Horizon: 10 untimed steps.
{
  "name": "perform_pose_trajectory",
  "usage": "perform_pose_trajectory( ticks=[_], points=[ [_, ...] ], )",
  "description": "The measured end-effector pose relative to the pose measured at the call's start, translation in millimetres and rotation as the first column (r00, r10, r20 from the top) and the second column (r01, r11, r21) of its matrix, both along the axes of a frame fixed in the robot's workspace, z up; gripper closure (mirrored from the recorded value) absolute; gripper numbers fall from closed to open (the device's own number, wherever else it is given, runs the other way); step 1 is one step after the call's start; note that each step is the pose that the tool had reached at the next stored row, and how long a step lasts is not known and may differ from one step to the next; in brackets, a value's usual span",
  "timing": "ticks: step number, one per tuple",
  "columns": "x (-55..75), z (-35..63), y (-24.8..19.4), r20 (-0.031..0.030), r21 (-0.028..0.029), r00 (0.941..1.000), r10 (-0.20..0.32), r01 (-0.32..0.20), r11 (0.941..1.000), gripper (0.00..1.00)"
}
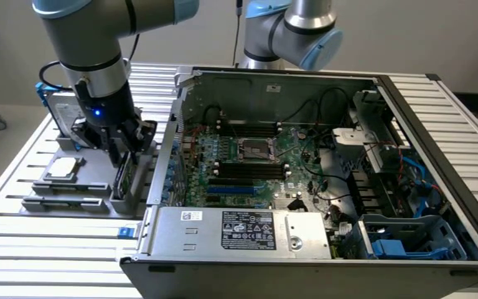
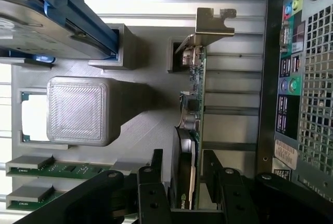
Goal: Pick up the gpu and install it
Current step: 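Pick up the gpu and move the gpu toward the slot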
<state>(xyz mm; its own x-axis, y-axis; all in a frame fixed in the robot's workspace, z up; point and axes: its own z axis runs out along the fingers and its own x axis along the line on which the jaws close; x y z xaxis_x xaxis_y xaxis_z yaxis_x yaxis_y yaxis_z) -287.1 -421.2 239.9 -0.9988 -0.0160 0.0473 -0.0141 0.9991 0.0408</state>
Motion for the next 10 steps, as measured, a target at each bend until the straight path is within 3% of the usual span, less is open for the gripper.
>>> perform_pose_trajectory(
  ticks=[10],
  points=[
    [2.4, -1.5, 0.0, -0.0007, 0.0000, 0.9999, -0.014, 0.014, 0.9999, 0.56]
  ],
)
